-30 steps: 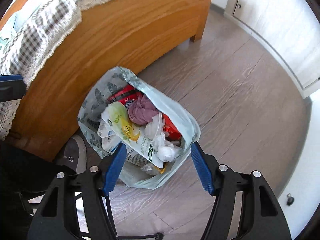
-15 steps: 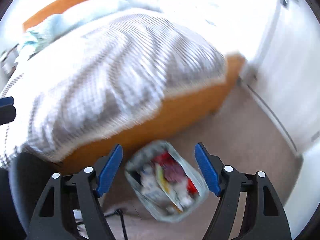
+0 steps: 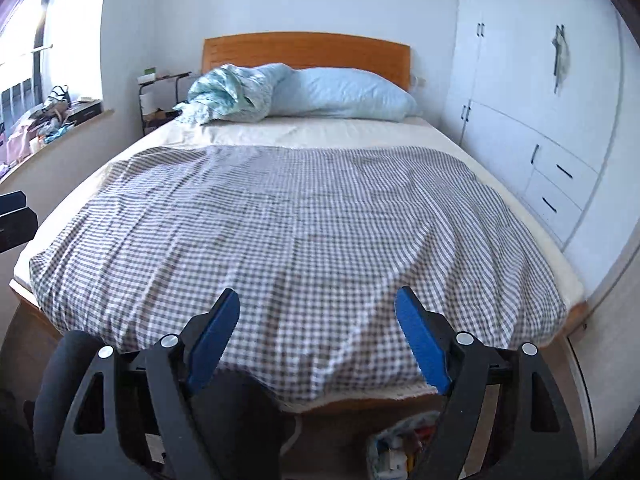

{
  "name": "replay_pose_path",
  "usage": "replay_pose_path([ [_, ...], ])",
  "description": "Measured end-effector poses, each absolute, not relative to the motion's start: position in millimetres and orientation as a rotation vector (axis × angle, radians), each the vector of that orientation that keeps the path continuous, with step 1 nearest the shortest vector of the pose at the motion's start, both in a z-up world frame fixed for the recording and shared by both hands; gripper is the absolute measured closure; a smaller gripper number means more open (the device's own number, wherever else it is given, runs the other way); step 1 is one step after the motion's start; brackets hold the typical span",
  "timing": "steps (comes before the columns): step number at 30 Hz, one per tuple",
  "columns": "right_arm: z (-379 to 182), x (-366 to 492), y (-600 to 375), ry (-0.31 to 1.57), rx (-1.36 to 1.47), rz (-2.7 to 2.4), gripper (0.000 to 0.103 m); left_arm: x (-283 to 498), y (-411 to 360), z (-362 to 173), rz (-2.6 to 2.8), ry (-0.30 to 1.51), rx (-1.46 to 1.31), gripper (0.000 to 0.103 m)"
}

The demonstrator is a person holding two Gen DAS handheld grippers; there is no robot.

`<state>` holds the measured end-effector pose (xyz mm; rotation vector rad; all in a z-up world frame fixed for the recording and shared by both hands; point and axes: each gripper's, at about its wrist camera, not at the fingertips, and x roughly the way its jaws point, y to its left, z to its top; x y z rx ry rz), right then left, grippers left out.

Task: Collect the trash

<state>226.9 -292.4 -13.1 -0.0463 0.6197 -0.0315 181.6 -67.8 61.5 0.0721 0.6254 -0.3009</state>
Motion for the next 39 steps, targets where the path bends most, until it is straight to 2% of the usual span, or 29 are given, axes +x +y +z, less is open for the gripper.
replay_pose_path([
  [9, 40.0, 194.6, -224.0, 0.405, -0.111, 0.063, 0.026, 120.2, -7.3, 98.4, -0.108, 0.431, 0.042, 0.008],
  [11, 43.2, 182.9, -224.7, 0.362, -0.108, 0.053, 0.019, 105.4, -3.9, 102.4, -0.083, 0.392, 0.031, 0.008],
  [15, 43.8, 158.2, -239.5, 0.307, -0.079, 0.015, 0.018, 76.8, -10.2, 99.8, -0.056, 0.336, 0.041, 0.008],
  [22, 24.7, 119.6, -260.5, 0.359, -0.016, -0.024, 0.018, 40.7, -20.1, 75.0, -0.064, 0.341, 0.001, 0.008],
  [31, -1.3, 86.0, -256.0, 0.414, 0.000, 0.021, 0.015, 0.9, -39.6, 57.9, -0.107, 0.301, 0.116, 0.008],
  [39, -20.5, 68.5, -258.3, 0.428, -0.013, 0.007, 0.015, -2.2, -26.3, 45.0, -0.091, 0.338, 0.063, 0.008],
])
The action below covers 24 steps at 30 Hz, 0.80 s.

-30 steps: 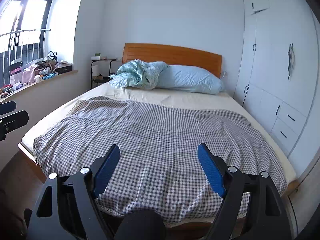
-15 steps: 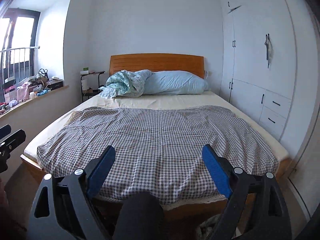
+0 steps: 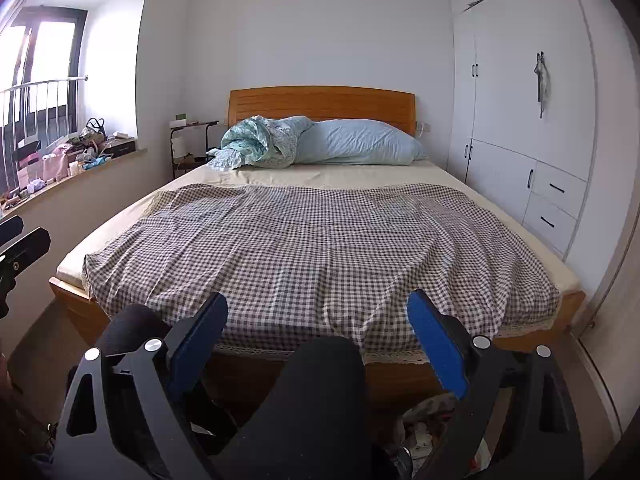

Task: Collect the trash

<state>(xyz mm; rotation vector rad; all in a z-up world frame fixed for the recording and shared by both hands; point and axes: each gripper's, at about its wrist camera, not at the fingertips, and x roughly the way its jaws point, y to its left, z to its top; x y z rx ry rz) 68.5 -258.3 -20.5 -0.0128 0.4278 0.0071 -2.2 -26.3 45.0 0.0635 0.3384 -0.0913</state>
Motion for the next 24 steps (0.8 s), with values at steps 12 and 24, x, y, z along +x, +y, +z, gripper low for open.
replay_pose_path([
  [12, -10.0, 5.0, -248.6, 0.331, -0.051, 0.013, 0.015, -70.0, -17.7, 53.2, -0.044, 0.260, 0.043, 0.008],
  [24, 0.2, -47.4, -244.9, 0.218, -0.009, -0.019, 0.015, -104.3, -14.8, 59.8, -0.023, 0.167, 0.029, 0.008],
])
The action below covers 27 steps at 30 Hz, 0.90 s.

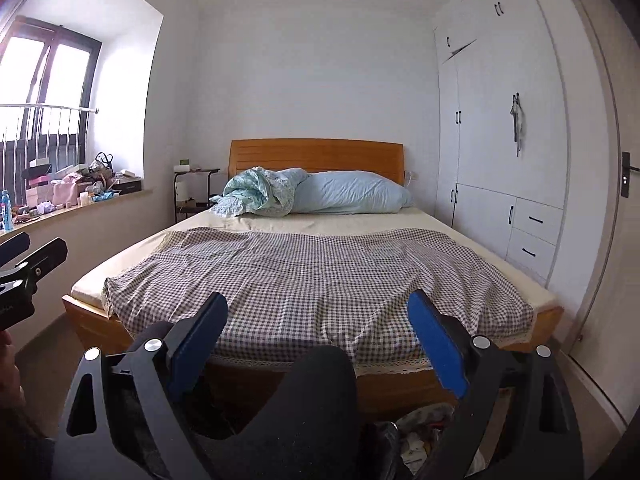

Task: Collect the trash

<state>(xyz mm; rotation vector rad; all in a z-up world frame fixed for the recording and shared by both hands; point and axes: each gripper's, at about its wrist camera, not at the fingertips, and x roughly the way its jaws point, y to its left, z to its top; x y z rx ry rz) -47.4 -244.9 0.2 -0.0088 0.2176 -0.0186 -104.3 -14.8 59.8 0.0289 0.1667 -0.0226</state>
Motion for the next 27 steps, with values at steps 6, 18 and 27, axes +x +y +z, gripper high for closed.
replay_pose_path([
  [6, 2.0, -52.7, -238.8, 0.184, -0.032, -0.004, 0.016, -107.3, -18.1, 60.4, -0.026, 0.149, 0.045, 0.008],
  [18, -1.5, -50.9, -237.6, 0.197, -0.030, 0.003, 0.015, -108.6, -16.1, 60.8, -0.031, 0.146, 0.042, 0.008],
  [27, -2.4, -51.8, -241.5, 0.201, -0.016, 0.001, 0.015, -110.1, -15.1, 61.0, -0.031, 0.145, 0.048, 0.008],
])
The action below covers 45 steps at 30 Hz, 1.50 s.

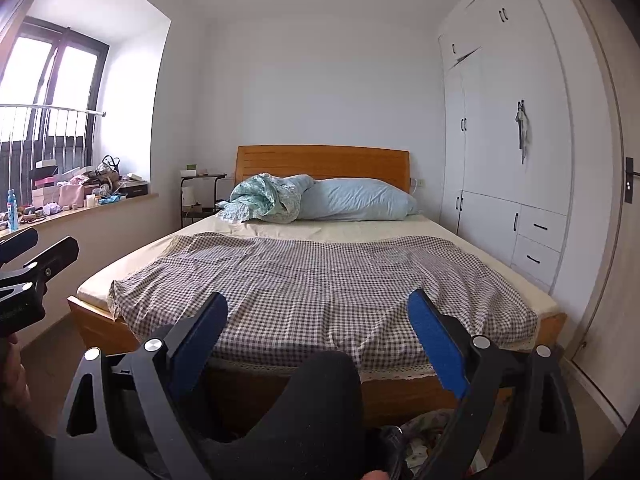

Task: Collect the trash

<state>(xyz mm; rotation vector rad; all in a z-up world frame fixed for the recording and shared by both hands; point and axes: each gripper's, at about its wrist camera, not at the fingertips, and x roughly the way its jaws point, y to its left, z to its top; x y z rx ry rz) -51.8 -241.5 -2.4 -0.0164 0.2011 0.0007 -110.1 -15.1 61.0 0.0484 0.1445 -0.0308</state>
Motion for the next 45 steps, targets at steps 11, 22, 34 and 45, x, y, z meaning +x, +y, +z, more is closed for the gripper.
replay_pose_path([
  [11, -1.4, -54.5, -239.7, 0.192, -0.022, -0.007, 0.016, -109.0, -16.3, 62.4, -0.032, 0.141, 0.052, 0.008],
  [22, 0.0, -54.1, -238.8, 0.194, -0.016, -0.007, 0.015, -107.5, -15.8, 63.5, -0.027, 0.143, 0.051, 0.008],
  [34, 0.4, -53.9, -239.4, 0.187, -0.034, 0.003, 0.015, -107.5, -15.6, 62.6, -0.026, 0.141, 0.050, 0.008],
  [45, -0.7, -55.3, -242.3, 0.189, -0.033, 0.005, 0.015, -108.5, -16.0, 62.6, -0.023, 0.136, 0.054, 0.008],
])
